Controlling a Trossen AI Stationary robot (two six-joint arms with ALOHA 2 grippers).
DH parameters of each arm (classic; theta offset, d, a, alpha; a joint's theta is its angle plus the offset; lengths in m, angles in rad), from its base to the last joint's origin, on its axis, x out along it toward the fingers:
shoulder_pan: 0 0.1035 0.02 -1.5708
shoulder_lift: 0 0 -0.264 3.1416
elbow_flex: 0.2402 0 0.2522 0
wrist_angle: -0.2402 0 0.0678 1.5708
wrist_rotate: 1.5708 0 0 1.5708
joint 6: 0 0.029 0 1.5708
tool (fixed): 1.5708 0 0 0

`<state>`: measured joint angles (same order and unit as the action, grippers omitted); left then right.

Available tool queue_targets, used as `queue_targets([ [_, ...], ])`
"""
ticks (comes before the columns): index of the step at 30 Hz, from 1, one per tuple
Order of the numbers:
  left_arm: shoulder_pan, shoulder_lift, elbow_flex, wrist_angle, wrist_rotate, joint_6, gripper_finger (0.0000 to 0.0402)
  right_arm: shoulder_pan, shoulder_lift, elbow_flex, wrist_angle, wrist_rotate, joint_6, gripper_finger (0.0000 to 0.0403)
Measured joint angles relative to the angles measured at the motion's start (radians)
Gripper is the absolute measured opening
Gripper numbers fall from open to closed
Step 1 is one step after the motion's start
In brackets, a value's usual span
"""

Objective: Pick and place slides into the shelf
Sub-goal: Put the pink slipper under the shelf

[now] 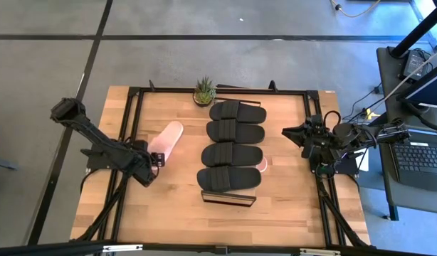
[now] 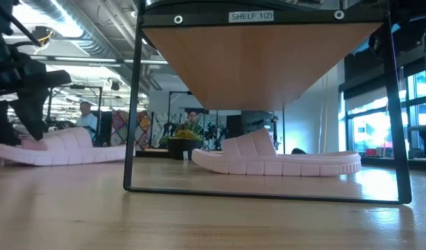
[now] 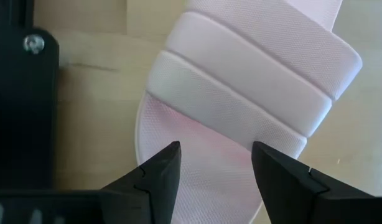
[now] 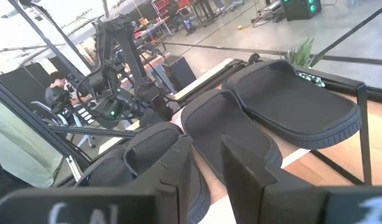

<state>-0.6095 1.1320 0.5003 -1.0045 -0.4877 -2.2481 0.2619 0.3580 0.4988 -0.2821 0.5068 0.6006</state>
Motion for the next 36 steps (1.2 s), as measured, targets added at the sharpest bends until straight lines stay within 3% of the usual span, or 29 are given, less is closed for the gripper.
queue_targets([
  [19, 0.148, -0.003, 0.0, 0.072, -0.089, -0.096, 0.0188, 0.0, 0.0, 0.0, 0.0, 0.0, -0.005, 0.0087],
  [26, 0.172, -0.003, 0.0, 0.101, -0.212, -0.072, 0.0188, 0.0, 0.0, 0.0, 0.0, 0.0, -0.004, 0.0087],
  [36, 0.195, -0.003, 0.0, 0.12, -0.203, -0.071, 0.0188, 0.0, 0.0, 0.0, 0.0, -0.001, -0.004, 0.0087],
])
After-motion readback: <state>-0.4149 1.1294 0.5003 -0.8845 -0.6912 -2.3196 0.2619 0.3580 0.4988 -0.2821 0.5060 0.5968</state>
